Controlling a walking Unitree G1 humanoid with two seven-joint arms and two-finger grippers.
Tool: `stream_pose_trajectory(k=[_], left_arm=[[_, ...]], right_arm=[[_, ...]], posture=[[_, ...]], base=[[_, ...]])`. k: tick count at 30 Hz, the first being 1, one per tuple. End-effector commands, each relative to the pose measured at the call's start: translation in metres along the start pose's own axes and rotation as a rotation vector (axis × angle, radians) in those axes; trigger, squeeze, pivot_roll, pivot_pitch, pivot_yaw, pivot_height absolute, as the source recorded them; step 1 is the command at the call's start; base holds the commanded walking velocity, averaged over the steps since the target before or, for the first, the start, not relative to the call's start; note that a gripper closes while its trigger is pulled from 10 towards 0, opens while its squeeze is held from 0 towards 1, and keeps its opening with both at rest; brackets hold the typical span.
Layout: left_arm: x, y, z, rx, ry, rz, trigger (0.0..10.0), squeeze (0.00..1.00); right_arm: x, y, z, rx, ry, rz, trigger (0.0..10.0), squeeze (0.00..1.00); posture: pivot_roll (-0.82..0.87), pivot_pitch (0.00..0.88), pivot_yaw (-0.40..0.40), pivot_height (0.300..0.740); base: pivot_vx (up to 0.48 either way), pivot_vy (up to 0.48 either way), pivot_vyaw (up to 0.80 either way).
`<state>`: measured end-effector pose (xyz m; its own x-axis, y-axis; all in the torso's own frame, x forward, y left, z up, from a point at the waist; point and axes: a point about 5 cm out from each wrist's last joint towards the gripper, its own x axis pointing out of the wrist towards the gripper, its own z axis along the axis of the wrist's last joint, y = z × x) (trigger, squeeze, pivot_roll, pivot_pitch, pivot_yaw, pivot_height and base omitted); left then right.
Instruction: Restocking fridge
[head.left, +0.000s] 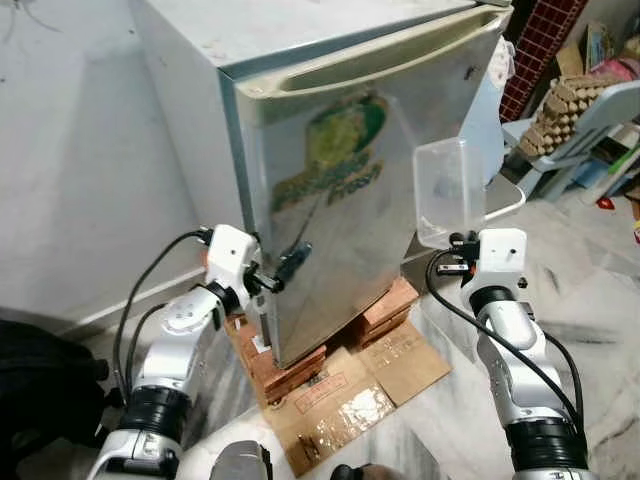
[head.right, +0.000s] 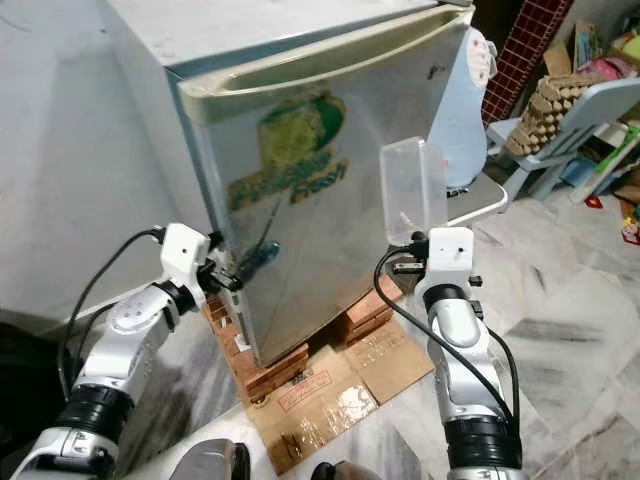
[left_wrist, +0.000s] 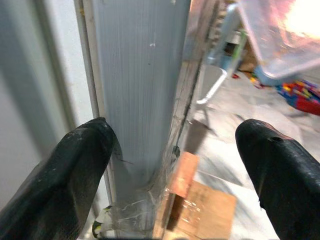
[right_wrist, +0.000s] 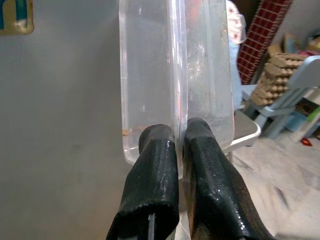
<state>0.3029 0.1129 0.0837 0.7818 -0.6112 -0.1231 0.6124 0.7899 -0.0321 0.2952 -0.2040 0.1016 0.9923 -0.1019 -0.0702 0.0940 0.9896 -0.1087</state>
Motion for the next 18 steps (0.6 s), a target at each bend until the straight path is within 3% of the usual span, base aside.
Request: stream_pose_trajectory(k=[1,6,13,18], left_arm=[[0.014,-0.029,0.008,0.020,-0.022,-0.128,10.0,0.00],[0.014,-0.033,0.010,0.029,-0.030,-0.136,10.0,0.00],[0.012,-0.040,0.005,0.019,-0.023,-0.131,10.0,0.00],[0.013,-0.043,0.006,0.019,-0.022,-0.141,10.0,0.00]], right_arm=[[0.002,-0.006,0.003,-0.001,0.000,-0.040,10.0,0.00],[0.002,-0.006,0.002,-0.005,0.002,-0.047,10.0,0.00],[-0.003,-0.005,-0.002,-0.016,0.006,-0.084,10.0,0.00],[-0.006,-0.011,-0.003,-0.046,0.003,-0.147,10.0,0.00]], posture=[[-0.02,0.045,-0.059,0.740],[-0.02,0.043,-0.050,0.740],[-0.02,0.042,-0.036,0.740],[-0.02,0.037,-0.029,0.740]], base=[[0.000,0.000,-0.80],[0.000,0.000,-0.80],[0.000,-0.326,-0.75],[0.000,-0.340,0.00]])
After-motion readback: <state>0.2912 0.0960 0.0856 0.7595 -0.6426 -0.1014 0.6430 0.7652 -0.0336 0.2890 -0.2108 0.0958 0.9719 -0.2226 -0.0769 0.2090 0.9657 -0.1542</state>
